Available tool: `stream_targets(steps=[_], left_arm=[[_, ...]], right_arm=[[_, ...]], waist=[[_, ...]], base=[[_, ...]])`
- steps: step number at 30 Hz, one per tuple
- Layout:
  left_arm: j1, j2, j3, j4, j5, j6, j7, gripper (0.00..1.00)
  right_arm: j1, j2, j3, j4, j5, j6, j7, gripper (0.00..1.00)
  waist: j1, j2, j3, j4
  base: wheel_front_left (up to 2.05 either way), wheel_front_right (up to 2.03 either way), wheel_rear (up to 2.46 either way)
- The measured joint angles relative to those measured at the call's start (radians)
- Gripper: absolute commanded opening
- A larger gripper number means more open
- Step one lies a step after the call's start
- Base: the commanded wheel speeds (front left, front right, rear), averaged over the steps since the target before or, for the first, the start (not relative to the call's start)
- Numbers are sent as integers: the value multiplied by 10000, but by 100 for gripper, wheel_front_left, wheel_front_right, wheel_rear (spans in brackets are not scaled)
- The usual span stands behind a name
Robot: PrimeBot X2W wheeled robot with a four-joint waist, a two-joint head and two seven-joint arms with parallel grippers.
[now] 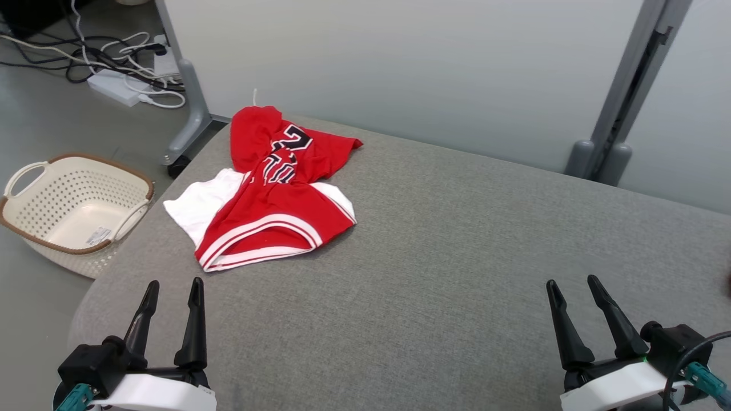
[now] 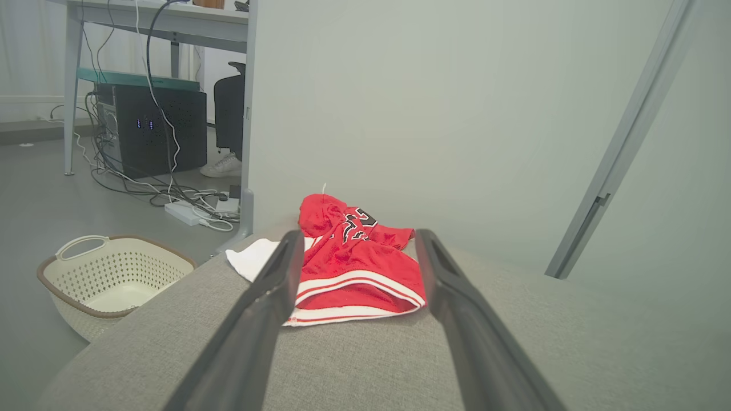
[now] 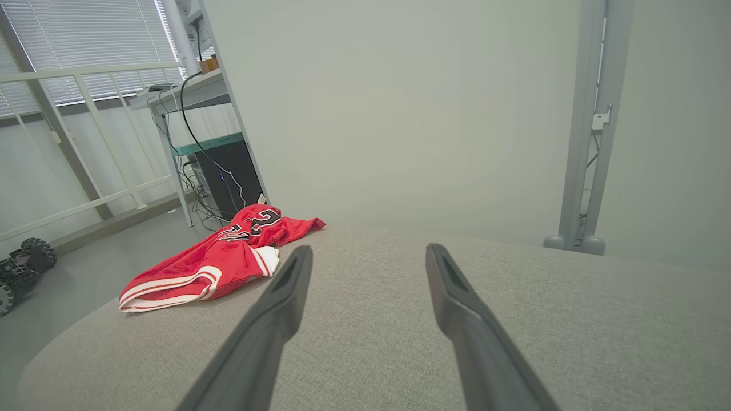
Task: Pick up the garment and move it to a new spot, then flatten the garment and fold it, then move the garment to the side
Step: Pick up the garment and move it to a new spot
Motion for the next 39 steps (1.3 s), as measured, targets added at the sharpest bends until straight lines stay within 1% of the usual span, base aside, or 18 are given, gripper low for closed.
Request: stream_targets(steps=[4, 7, 13, 15, 16, 18, 20, 23, 24, 26, 29, 30, 31, 32, 35, 39], left_arm=[[2, 54, 21, -42, -15, 12, 42, 100], [12, 90, 48, -79, -52, 15, 56, 100], [13, 205, 136, -155, -148, 98, 192, 100], [-21, 157, 226, -257, -502, 61, 389, 100], [-125, 249, 230, -330, -499, 38, 539, 100], [-594, 617, 334, -445, -470, 65, 982, 100], [-1117, 993, 466, -510, -518, 98, 1613, 100], [-1952, 1237, 798, -393, -1413, -8, 2798, 100], [-2299, 1438, 903, -326, -1611, -42, 3185, 100], [-2875, 2038, 886, 117, -1850, -150, 4483, 100], [-3566, 2491, 857, 849, -2600, -301, 6157, 100], [-3796, 2704, 742, 1126, -2759, -359, 6813, 100], [-4131, 3124, 502, 1678, -3005, -487, 7950, 100], [-4269, 3287, 408, 1933, -3164, -533, 8399, 100], [-4743, 3655, 217, 2679, -3576, -629, 9490, 100], [-5273, 3967, 140, 3553, -4059, -702, 10165, 100]], right_arm=[[-32, 35, -19, 61, -15, 0, 0, 100], [-82, 65, 23, 98, -15, 0, 0, 100], [-110, 81, 165, 209, 4, 0, 0, 100], [-122, 75, 217, 226, 46, 0, 0, 100], [-150, 58, 230, 232, 63, 0, 0, 100], [-231, -15, 263, 240, 65, 0, 0, 100], [-321, -48, 290, 242, 63, 0, 0, 100], [-539, -79, 357, 238, 50, 0, 0, 100], [-602, -79, 393, 255, 50, 0, 0, 100], [-674, -79, 447, 293, 48, 0, 0, 100], [-908, -79, 510, 339, 48, 0, 0, 100], [-998, -79, 523, 349, 44, 0, 0, 100], [-1111, -105, 560, 387, 17, 0, 0, 100], [-1156, -100, 583, 418, 6, 0, 0, 100], [-1352, -105, 673, 485, -4, 0, 0, 100], [-1633, -138, 748, 493, -25, 0, 0, 100]], waist=[[0, 0, 9, 443], [0, 0, 39, 609], [0, 0, 59, 546], [0, 0, 76, 477], [0, 0, 102, 454], [0, 0, 167, 401], [0, 0, 270, 330], [0, 0, 475, 181], [0, 0, 546, 115], [0, 0, 685, -46], [0, 0, 913, -343], [0, 0, 987, -457], [0, 0, 1140, -702], [0, 0, 1214, -827], [0, 0, 1438, -1211], [0, 0, 1782, -1713]], base=[[0, 0, 0], [0, 0, 0], [0, 0, 0], [0, 0, 0], [0, 0, 0], [0, 0, 0], [0, 0, 0], [0, 0, 0], [0, 0, 0], [0, 0, 0], [0, 0, 0], [0, 0, 0], [0, 0, 0], [0, 0, 0], [0, 0, 0], [0, 0, 0]])
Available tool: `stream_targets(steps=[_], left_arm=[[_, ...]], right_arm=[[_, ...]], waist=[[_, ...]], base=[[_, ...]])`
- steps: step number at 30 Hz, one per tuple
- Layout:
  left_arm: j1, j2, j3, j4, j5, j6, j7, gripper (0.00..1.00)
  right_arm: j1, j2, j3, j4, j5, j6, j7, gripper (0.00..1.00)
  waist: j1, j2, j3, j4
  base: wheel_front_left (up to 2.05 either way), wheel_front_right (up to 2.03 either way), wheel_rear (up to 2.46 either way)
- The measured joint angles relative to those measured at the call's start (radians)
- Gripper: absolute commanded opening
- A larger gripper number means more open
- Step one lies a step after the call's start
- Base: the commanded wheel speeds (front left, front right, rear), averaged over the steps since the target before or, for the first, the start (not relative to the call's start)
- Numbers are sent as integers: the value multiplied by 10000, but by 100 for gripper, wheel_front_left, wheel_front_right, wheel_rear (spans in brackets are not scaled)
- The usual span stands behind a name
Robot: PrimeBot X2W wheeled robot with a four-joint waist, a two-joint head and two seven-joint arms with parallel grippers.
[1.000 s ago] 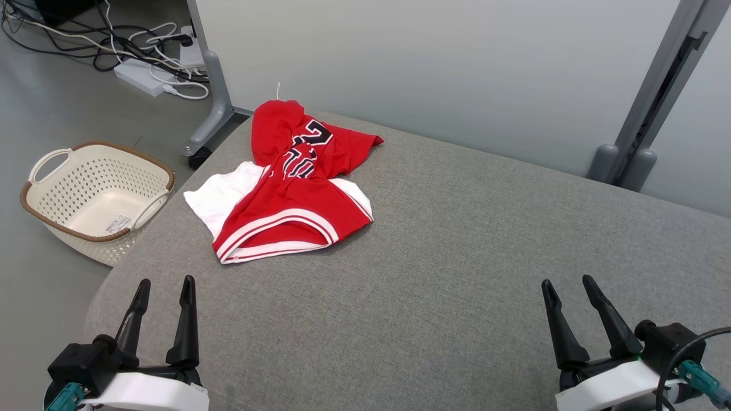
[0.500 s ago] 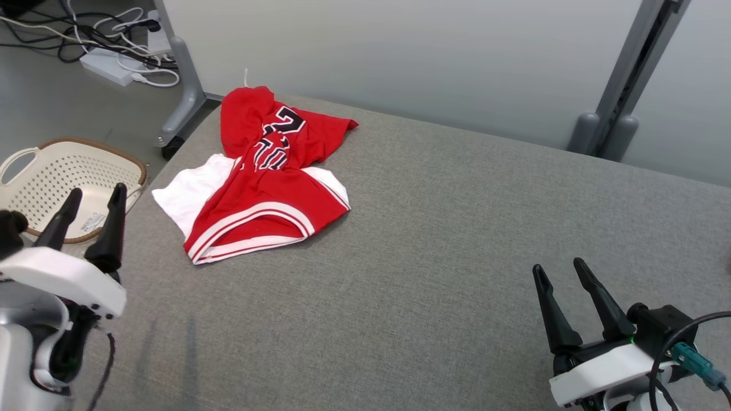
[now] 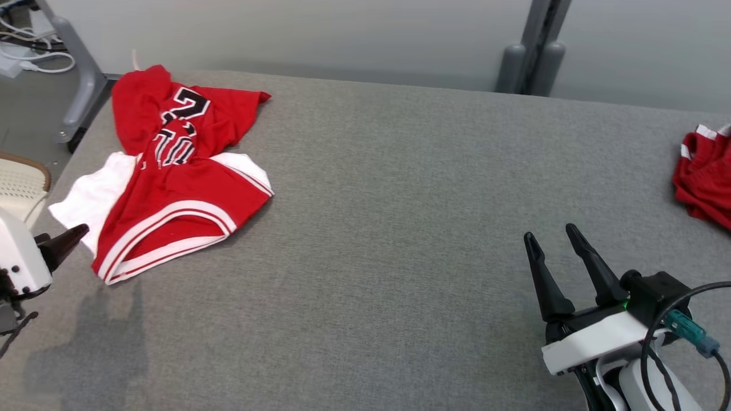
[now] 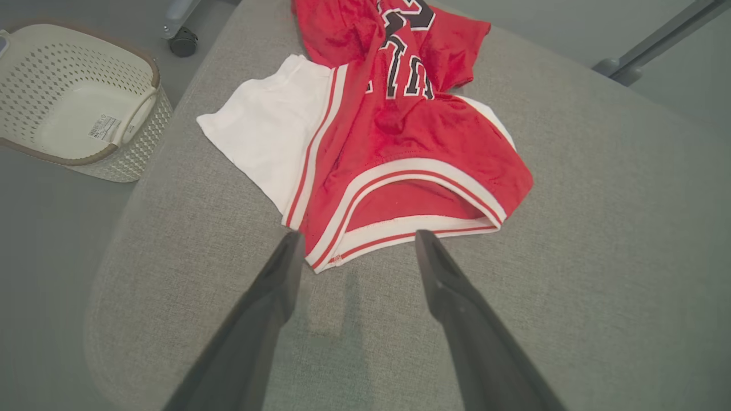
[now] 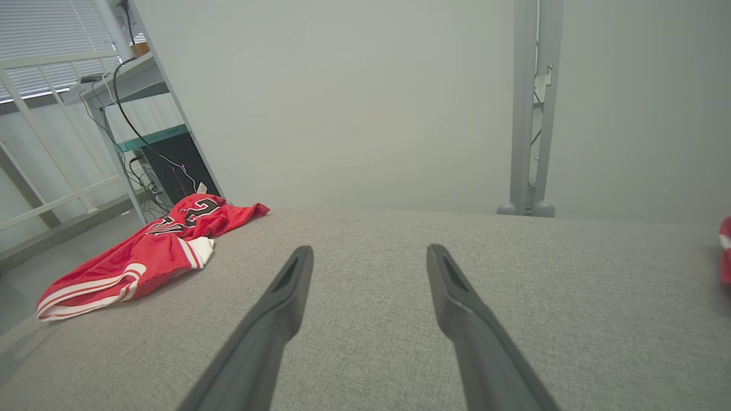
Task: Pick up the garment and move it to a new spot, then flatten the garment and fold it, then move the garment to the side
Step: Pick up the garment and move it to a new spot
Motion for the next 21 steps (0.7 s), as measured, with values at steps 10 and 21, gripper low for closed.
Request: stream_targets(steps=[10, 21], left_arm=[[-699, 844, -199, 2105, -234, -40, 683, 100], [-691, 999, -662, 3162, -688, -71, 1233, 100]], right_arm=[[-628, -77, 146, -81, -96, 0, 0, 100], [-794, -82, 50, -176, -111, 0, 0, 100]], waist=[[0, 0, 995, -1269], [0, 0, 1711, -2196]], base=[[0, 0, 0], [0, 0, 0]])
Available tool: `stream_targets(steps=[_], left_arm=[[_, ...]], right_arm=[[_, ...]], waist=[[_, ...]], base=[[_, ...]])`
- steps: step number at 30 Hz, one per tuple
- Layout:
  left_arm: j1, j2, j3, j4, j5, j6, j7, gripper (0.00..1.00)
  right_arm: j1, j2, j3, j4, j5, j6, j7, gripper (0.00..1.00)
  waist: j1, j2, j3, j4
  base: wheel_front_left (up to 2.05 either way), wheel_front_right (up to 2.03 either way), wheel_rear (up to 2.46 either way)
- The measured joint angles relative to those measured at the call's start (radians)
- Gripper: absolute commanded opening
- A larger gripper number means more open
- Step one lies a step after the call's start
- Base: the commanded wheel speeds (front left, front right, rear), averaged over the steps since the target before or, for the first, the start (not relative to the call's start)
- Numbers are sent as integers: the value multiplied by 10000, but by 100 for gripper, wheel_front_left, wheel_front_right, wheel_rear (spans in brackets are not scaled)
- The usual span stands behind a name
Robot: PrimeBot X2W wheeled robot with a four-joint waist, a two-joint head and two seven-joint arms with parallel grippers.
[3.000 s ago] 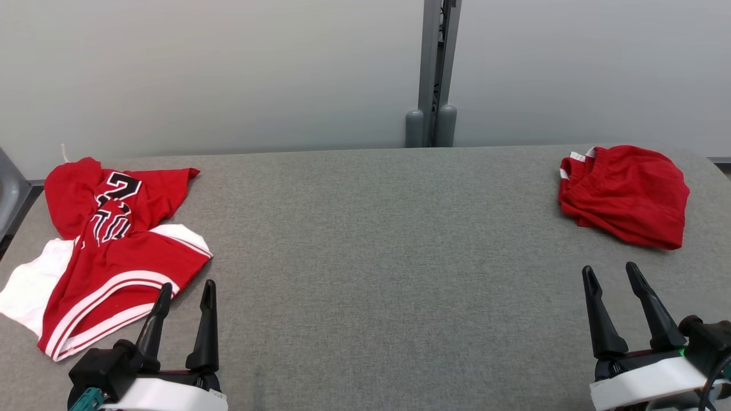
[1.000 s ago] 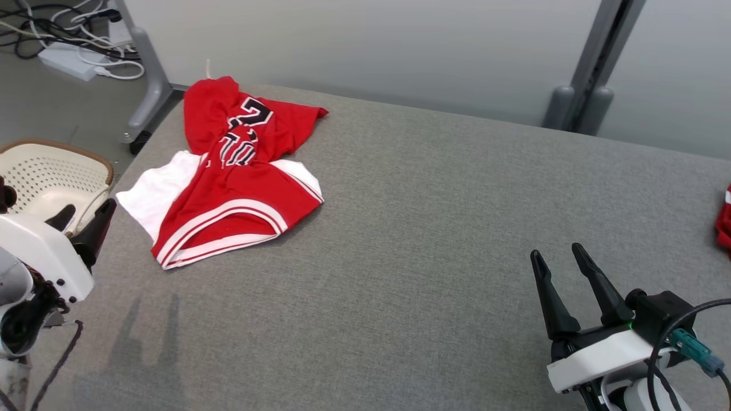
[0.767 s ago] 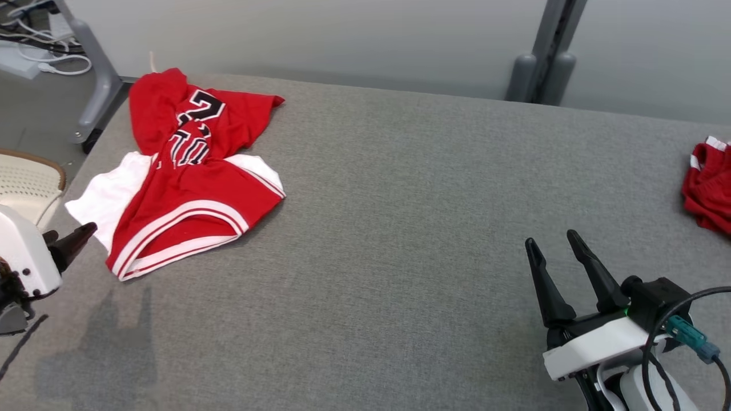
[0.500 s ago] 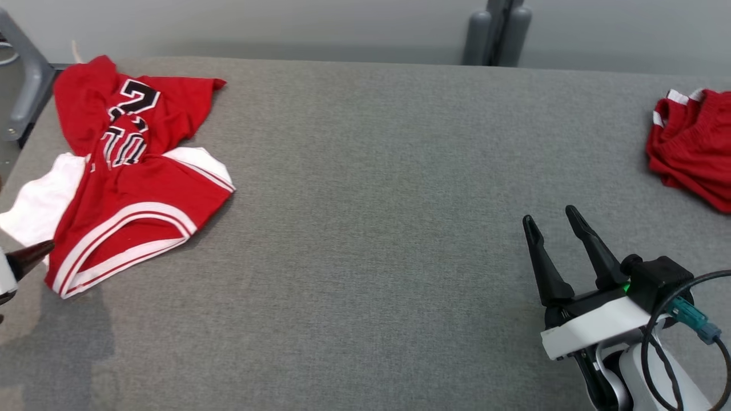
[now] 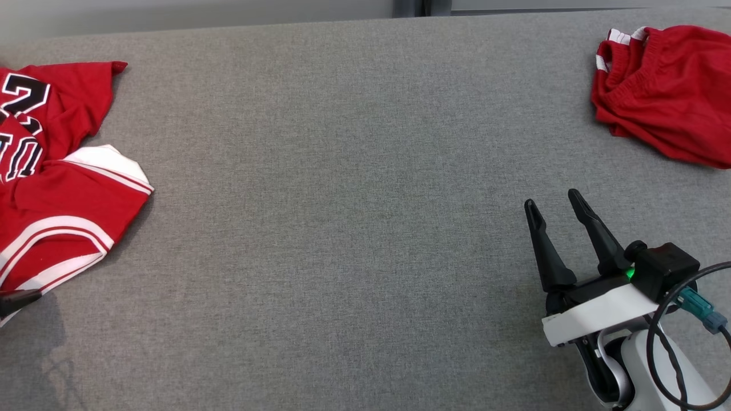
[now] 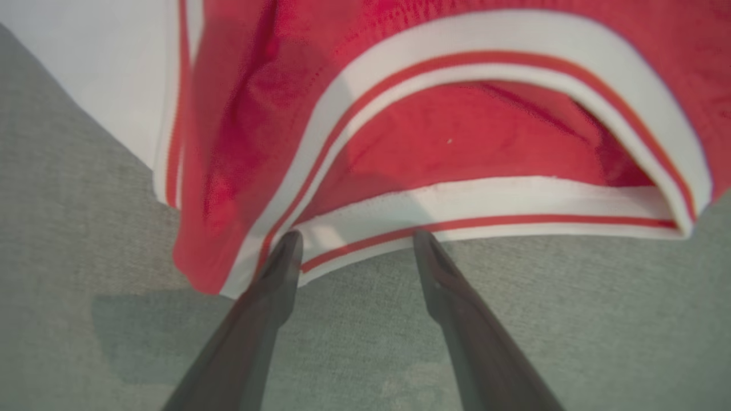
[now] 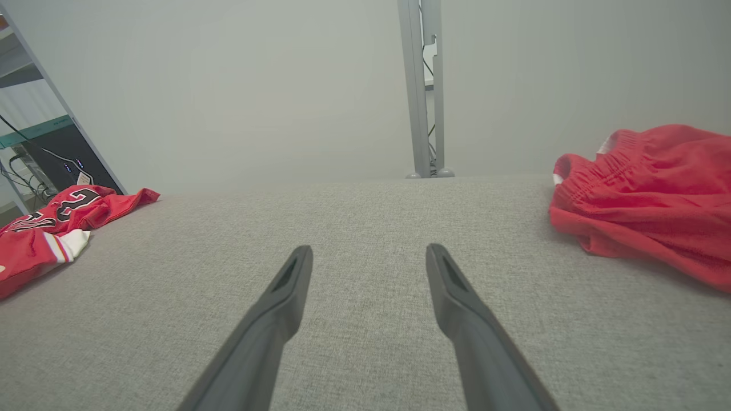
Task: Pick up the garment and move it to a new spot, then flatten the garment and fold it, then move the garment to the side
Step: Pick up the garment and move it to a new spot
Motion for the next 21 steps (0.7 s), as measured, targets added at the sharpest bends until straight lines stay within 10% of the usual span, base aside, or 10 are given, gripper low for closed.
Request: stream_targets(steps=[7, 11, 15, 21], left_arm=[[-132, 105, -184, 25, -424, 0, 656, 98], [-182, 111, -221, -8, -477, 0, 652, 69], [-207, 117, -322, -82, -531, 2, 466, 0], [-202, 105, -500, -380, -686, 2, 242, 0]], right_arm=[[-37, 69, -21, -31, -36, 0, 0, 100], [-70, 69, -52, -36, -63, 0, 0, 100], [-141, 73, -61, -21, -77, 0, 0, 100], [-229, 117, -73, 13, -77, 0, 0, 100]], waist=[[0, 0, 266, -46], [0, 0, 345, -18], [0, 0, 367, 15], [0, 0, 297, 12]], base=[[0, 0, 0], [0, 0, 0], [0, 0, 0], [0, 0, 0]])
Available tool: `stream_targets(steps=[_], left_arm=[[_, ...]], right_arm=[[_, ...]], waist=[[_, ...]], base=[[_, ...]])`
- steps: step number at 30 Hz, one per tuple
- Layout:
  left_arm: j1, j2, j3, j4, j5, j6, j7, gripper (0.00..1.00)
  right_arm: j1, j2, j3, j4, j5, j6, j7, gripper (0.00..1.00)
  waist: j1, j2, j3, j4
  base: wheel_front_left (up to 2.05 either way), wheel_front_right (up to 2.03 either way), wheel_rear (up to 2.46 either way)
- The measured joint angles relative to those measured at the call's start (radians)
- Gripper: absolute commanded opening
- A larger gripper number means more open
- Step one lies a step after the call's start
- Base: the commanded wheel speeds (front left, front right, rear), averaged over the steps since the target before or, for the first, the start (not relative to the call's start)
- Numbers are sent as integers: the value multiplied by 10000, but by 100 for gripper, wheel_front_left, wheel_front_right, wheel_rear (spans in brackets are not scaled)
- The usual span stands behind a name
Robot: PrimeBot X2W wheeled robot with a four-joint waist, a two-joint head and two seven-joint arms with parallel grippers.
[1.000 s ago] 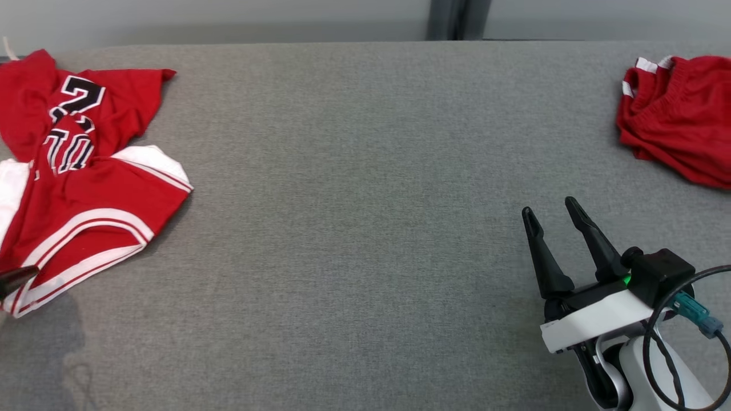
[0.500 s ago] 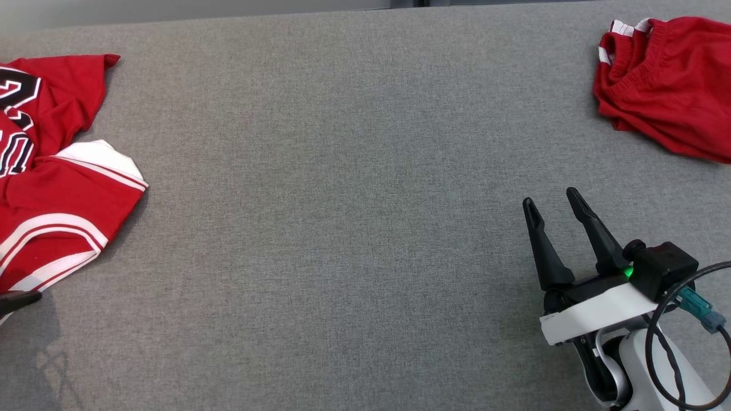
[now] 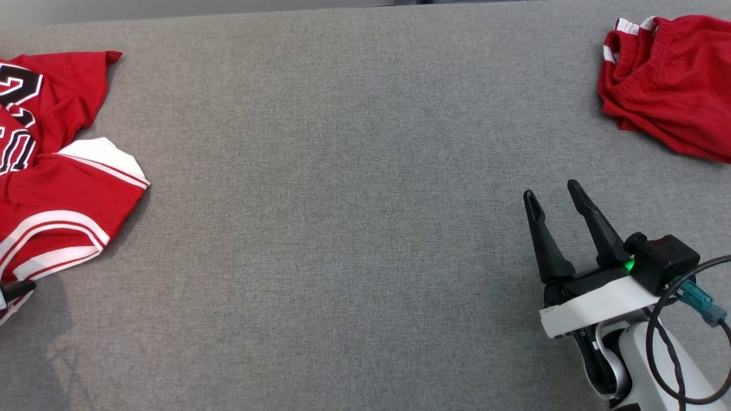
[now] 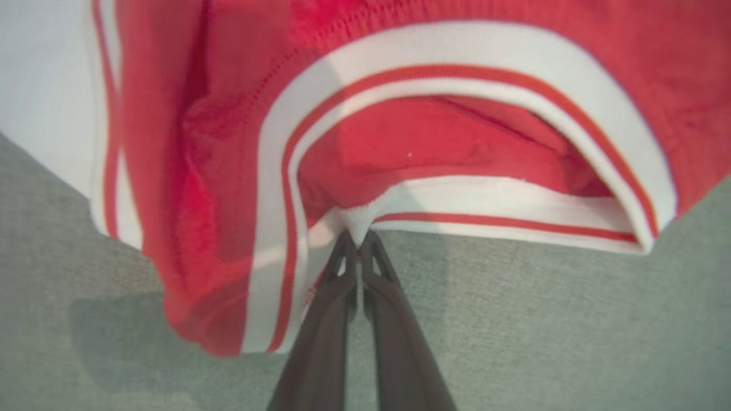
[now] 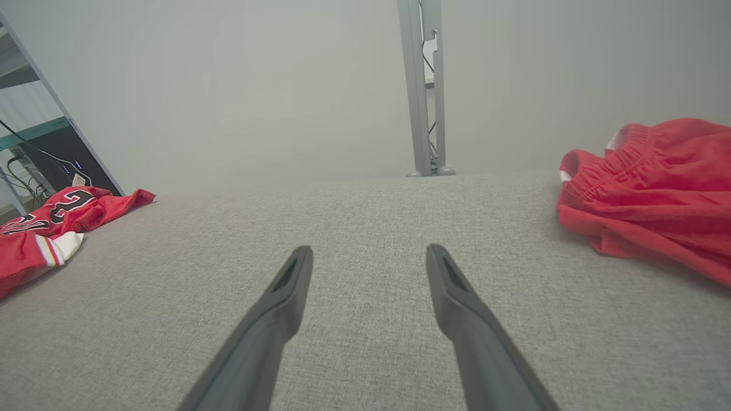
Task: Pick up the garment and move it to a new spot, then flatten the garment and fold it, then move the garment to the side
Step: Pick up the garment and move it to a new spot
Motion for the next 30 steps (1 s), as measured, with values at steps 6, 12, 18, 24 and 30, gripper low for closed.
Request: stream_targets(steps=[6, 12, 18, 24, 30], left_arm=[[23, 38, -303, -485, -148, -2, -27, 0], [54, 288, -890, -1603, -236, -2, 100, 0], [157, 403, -1453, -2821, -744, -2, 268, 0], [249, 596, -2056, -3818, -849, -2, 414, 0], [256, 376, -2602, -4525, -1003, -2, 594, 0]], right_arm=[[18, 42, -19, 98, 12, 0, 0, 100], [216, 81, -73, 207, 105, 0, 0, 100], [444, 159, -29, 309, 251, 0, 0, 100], [680, 192, -96, 364, 359, 0, 0, 100], [852, 194, -282, 359, 397, 0, 0, 100]], waist=[[0, 0, -242, 2], [0, 0, -769, -12], [0, 0, -1433, -127], [0, 0, -1985, -512], [0, 0, -2305, -1182]], base=[[0, 0, 0], [0, 0, 0], [0, 0, 0], [0, 0, 0], [0, 0, 0]])
